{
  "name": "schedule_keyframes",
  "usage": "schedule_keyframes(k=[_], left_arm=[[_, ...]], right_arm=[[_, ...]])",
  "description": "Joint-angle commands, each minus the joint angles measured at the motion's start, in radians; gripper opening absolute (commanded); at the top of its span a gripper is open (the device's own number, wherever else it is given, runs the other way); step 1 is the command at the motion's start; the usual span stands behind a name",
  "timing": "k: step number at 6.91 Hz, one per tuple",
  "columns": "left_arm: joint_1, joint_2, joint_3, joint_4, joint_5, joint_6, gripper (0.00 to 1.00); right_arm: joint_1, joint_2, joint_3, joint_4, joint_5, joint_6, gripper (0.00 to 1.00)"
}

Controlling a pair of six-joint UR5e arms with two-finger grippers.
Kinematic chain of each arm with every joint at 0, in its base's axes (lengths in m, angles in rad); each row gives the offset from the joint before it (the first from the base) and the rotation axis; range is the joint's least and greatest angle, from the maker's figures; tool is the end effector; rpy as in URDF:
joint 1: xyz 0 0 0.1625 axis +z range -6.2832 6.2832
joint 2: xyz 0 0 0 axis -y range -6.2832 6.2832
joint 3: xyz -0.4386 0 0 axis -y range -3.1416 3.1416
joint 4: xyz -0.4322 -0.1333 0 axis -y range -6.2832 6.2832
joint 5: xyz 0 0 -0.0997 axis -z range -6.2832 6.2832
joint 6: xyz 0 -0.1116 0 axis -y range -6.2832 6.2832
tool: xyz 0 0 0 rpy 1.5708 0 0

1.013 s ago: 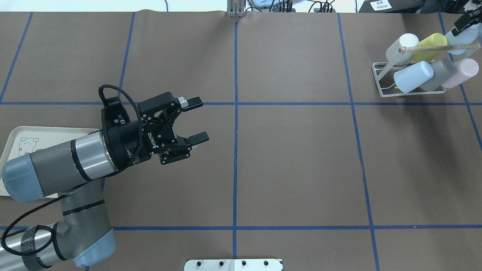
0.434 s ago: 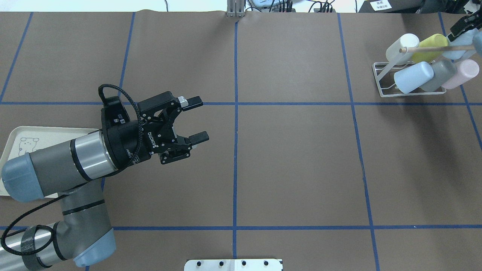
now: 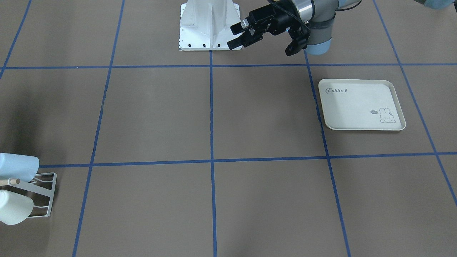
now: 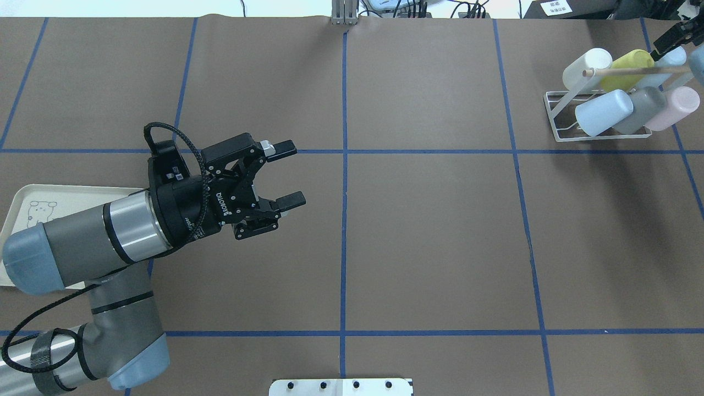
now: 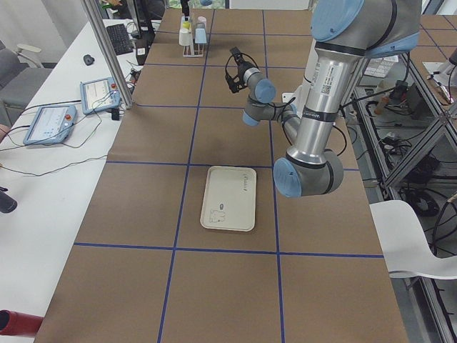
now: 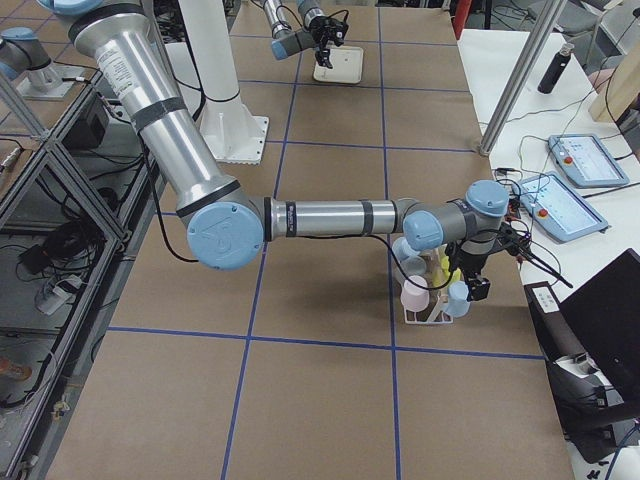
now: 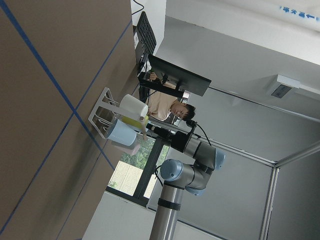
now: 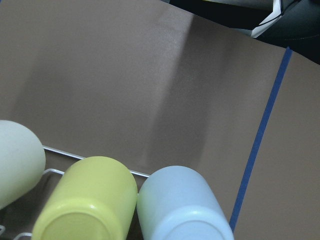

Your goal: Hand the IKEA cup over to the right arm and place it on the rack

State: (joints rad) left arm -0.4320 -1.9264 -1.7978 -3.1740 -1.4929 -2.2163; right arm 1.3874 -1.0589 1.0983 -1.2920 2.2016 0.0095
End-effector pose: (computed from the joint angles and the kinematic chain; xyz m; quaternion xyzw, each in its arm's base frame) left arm 0.4373 -0.3579 0.1902 -0.0767 0.8842 -0.2655 0.3767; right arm -0.0740 -0.7690 0.5823 0.1204 -0.3194 -0.1305 0.9309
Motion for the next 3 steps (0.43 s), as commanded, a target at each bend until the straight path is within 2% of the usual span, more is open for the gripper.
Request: schedule_keyframes(k=[1,2,3], left_arm=[[-0.005,0.003,-0.002,0.000,-0.004,0.012,1.00],[-0.011,0.010,0.000,0.011,-0.010,0.108,1.00],[-0.020,0.033,-0.014,0.102,-0.010,0.198,1.00]], right_arm=[[0.004,-0.001,0.030,0.013,0.004,0.007,1.00],[0.008,-0.015,0.087,0.011,0.007,0.023,1.00],[0.012,-0.073,0.166,0.005,0.010,0.026,1.00]])
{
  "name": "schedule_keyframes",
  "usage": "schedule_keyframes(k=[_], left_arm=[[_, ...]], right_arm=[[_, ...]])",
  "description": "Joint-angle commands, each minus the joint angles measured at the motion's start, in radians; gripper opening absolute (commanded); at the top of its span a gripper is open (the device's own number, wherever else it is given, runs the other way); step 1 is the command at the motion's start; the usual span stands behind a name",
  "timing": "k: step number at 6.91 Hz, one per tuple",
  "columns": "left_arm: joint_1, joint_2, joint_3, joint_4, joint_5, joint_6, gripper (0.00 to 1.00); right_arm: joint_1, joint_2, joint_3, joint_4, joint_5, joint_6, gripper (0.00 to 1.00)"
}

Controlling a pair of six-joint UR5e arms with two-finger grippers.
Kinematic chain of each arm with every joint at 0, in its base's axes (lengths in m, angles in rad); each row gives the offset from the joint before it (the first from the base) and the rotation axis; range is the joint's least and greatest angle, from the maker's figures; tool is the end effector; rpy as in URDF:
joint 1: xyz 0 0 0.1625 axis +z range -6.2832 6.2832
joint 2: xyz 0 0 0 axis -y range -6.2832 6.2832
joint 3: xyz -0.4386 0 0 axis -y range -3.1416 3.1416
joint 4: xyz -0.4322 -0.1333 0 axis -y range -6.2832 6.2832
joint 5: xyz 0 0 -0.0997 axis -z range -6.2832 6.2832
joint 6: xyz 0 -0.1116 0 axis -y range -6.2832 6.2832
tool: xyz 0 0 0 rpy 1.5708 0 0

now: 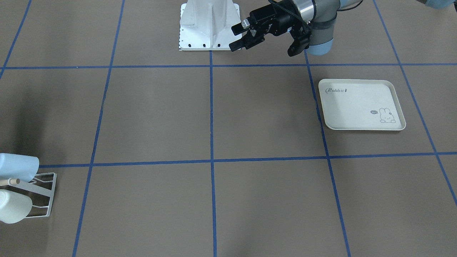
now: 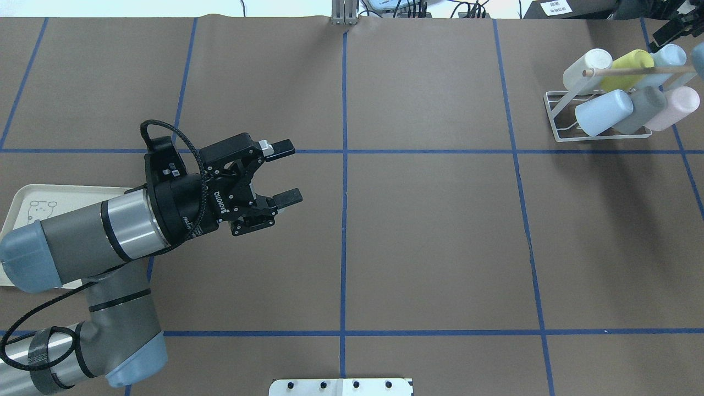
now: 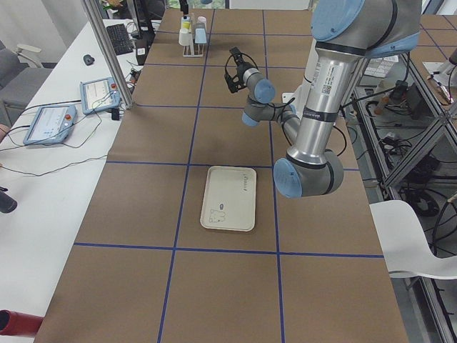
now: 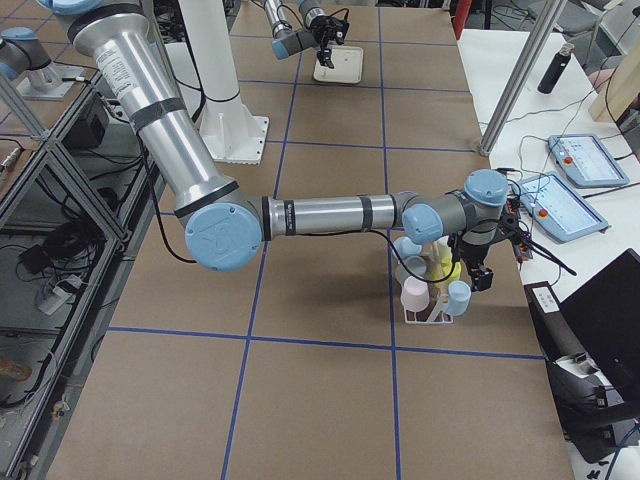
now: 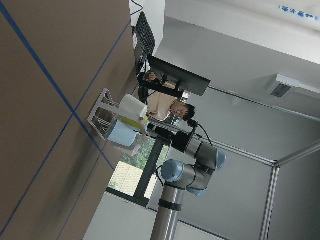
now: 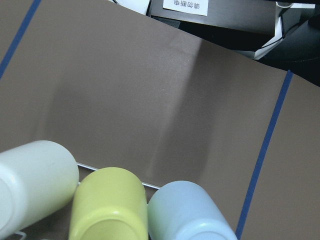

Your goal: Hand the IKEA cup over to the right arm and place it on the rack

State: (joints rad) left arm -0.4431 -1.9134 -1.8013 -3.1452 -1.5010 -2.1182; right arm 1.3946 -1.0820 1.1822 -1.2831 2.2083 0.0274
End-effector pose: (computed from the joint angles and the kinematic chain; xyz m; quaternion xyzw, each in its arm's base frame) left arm 0.4359 -0.3630 0.1970 -0.0292 0.8781 -0.2535 0.4047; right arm -0.0678 -0.7621 0.5518 0.1508 -0.3245 -0.1295 0.9248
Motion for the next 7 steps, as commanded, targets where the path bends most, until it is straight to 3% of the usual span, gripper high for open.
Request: schedule_keyframes(k=[1,2,3,5,7], left_arm=[[-0.070,0.062,-0.016,0.174,-0.005,0.178,1.00],[-0.145,0.142,-0.023,0.250,-0.074,0.317,1.00],[-0.264,0.207,-0.017,0.316,-0.211,0.483,1.00],[-0.534,0.249,-0.003,0.593,-0.448,0.779,1.00],[-0.670,0.283,-0.006,0.918,-0.467,1.390,1.00]], right_arm=[[0.010,-0.111,0.171,-0.007,0.005,0.009,1.00],[0.010,-0.177,0.256,-0.007,0.011,0.052,1.00],[0.010,-0.220,0.317,-0.009,0.027,0.095,1.00],[0.010,-0.249,0.340,-0.007,0.062,0.097,1.00],[0.012,-0.252,0.338,-0.010,0.065,0.095,1.00]])
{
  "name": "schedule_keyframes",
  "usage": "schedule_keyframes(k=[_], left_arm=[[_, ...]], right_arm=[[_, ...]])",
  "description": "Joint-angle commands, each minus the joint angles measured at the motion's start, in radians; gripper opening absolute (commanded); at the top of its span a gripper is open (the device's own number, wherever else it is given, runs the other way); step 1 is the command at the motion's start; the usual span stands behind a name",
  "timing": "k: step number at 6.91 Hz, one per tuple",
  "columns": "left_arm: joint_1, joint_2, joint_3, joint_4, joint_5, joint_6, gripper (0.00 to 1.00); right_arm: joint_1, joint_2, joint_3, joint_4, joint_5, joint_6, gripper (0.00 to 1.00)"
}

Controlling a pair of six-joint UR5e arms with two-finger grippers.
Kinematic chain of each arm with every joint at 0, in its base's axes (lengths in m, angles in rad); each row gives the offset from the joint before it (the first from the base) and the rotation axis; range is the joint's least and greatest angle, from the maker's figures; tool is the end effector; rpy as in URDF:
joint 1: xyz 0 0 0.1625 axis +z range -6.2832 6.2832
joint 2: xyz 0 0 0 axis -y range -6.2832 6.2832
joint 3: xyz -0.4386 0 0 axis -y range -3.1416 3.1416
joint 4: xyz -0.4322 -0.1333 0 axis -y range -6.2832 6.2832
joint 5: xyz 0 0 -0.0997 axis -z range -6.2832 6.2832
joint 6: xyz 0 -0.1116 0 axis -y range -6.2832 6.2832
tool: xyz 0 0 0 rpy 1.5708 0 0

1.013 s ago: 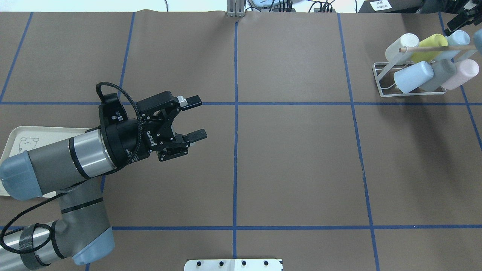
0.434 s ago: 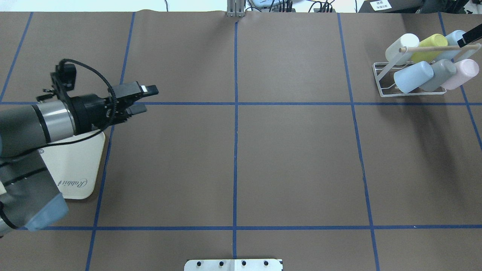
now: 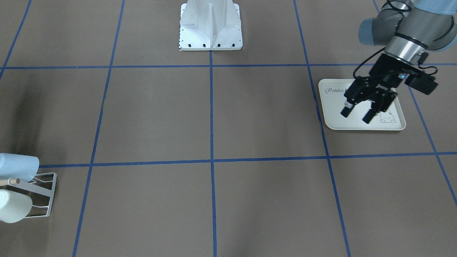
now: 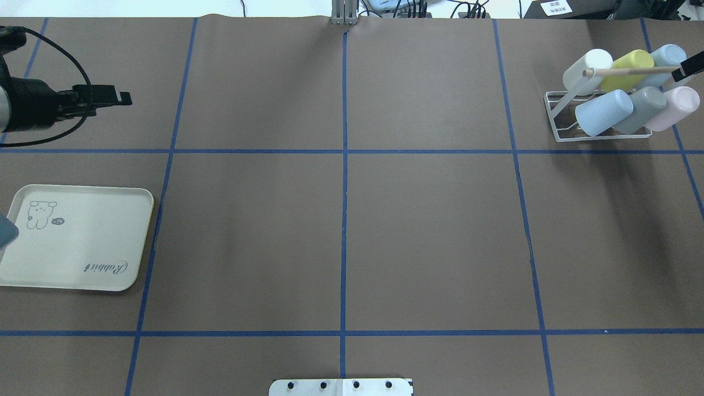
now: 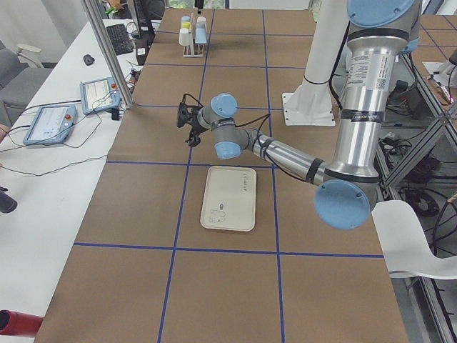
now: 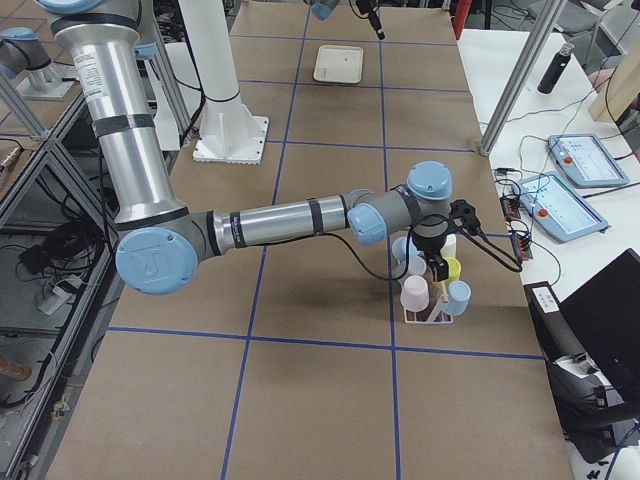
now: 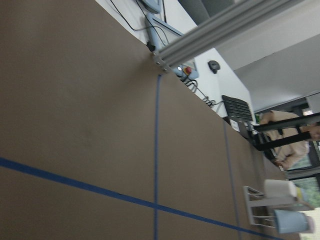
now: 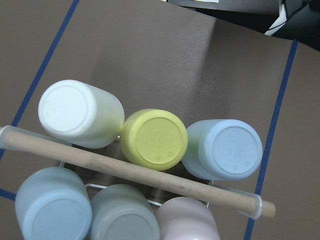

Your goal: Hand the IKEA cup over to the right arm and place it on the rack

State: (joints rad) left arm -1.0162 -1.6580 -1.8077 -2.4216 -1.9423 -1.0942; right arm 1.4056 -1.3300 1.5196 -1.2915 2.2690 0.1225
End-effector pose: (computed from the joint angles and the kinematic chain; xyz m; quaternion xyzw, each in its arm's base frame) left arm 0.2278 -0.5439 0.4099 0.2570 0.5043 -0.1194 0.8157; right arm -0.0473 -0.6578 0.5382 0.1683 -0.3606 -0.0990 0.9121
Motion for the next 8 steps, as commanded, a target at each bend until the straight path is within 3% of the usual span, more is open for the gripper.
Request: schedule_keyframes(k=[1,3,4,5,6,8], left_arm=[[-0.163,0.067,0.004,0.269,-0.027,0.596,1.00],[-0.292,0.070,0.008,0.582,-0.039,0.958,1.00],[-0.347,0.049,0.008,0.775,-0.117,1.028,1.00],[-0.404,0.029,0.008,0.903,-0.255,1.034,1.00],[-0.422,0.037,0.008,0.941,-0.362,1.034,1.00],[-0.432,0.049,0.022,0.958,-0.379,1.034,1.00]], right_arm=[[0.006,-0.005,0.001,-0.015,0.016,0.000,1.00],[0.012,0.009,0.001,-0.099,0.021,-0.004,1.00],[0.012,0.009,-0.006,-0.135,0.021,-0.013,1.00],[0.022,0.011,0.000,-0.187,0.024,-0.017,1.00],[0.026,0.011,-0.002,-0.245,0.026,-0.020,1.00],[0.056,-0.003,0.019,-0.281,0.076,-0.023,1.00]])
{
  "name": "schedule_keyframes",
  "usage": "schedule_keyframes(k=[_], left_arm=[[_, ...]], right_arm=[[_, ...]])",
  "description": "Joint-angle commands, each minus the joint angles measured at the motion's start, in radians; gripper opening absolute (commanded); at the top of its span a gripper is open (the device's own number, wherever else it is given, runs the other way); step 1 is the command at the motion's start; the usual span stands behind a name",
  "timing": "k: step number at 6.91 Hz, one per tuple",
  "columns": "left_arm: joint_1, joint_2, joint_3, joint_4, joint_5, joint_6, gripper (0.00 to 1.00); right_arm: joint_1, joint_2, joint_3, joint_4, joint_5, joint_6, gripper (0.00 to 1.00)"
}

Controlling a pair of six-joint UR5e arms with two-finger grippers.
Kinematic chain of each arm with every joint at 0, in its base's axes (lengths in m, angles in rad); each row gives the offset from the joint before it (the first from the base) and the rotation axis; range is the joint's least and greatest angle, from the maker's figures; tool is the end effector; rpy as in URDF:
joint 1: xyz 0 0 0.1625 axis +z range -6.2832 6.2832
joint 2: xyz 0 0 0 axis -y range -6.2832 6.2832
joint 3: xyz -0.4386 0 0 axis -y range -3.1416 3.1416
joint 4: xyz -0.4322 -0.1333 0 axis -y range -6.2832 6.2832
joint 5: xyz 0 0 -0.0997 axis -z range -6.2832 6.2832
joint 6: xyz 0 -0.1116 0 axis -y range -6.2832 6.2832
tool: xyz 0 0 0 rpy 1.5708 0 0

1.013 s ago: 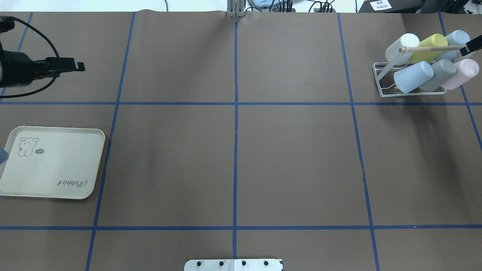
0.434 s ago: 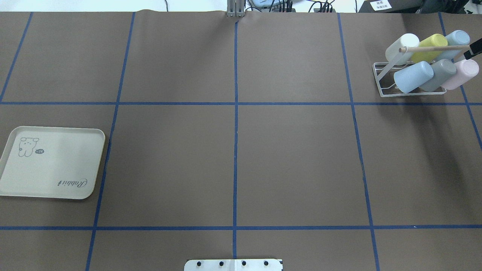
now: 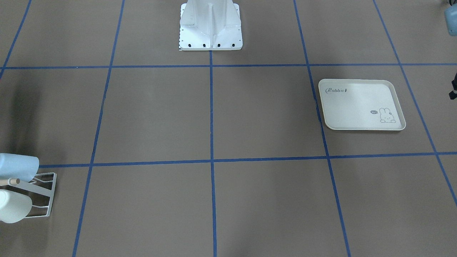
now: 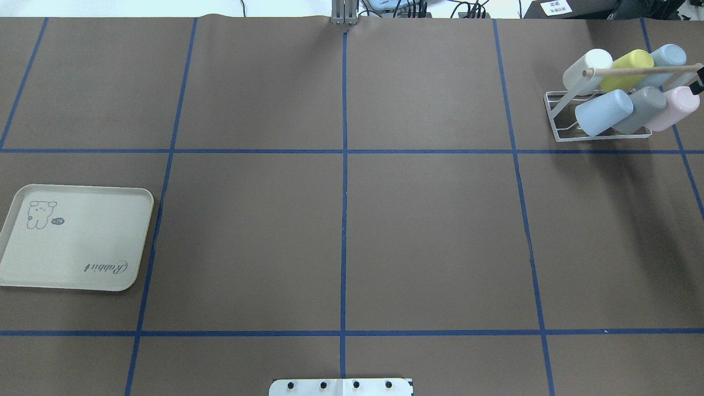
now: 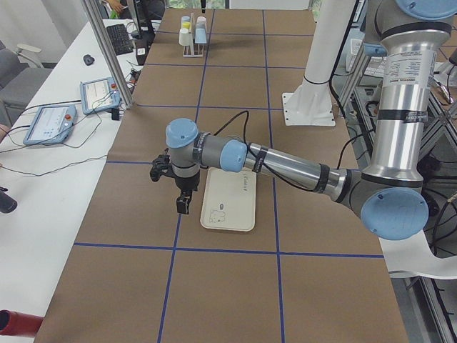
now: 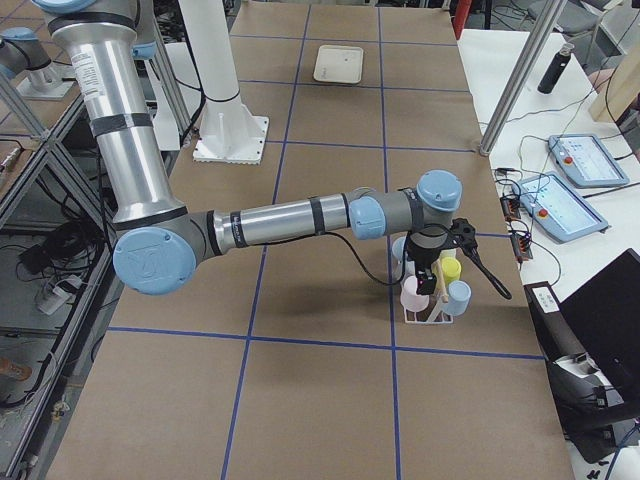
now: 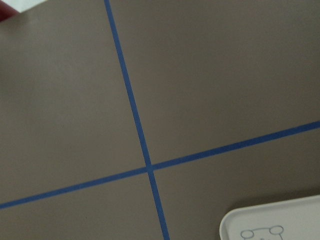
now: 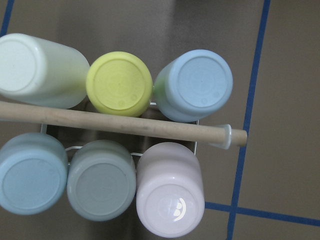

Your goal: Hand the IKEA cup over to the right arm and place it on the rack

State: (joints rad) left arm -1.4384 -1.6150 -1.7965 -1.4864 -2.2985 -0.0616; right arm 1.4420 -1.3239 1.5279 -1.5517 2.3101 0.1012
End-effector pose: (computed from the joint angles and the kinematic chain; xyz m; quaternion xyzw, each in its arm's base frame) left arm 0.0140 -0.5523 0.5489 0.0518 0.3611 0.0659 0.9288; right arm -0.0253 -0.6480 0.5586 0.0619 -0.3686 -0.0530 0.9260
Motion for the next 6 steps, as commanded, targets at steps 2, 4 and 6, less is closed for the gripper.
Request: schedule_keyframes(k=[2,4,6], left_arm=[[-0.013,0.015,0.025,0.043,-0.022,0.002,1.00],[-0.013,0.026,0.025,0.043,-0.026,0.002,1.00],[-0.016,0.030,0.031,0.066,-0.106,-0.007,1.00]], right_arm=[[0.028,-0.033,0.027,-0.021,0.046,-0.002,1.00],[0.028,-0.038,0.029,-0.021,0.038,0.002,1.00],[0.026,-0.063,0.058,-0.021,0.029,0.011,1.00]])
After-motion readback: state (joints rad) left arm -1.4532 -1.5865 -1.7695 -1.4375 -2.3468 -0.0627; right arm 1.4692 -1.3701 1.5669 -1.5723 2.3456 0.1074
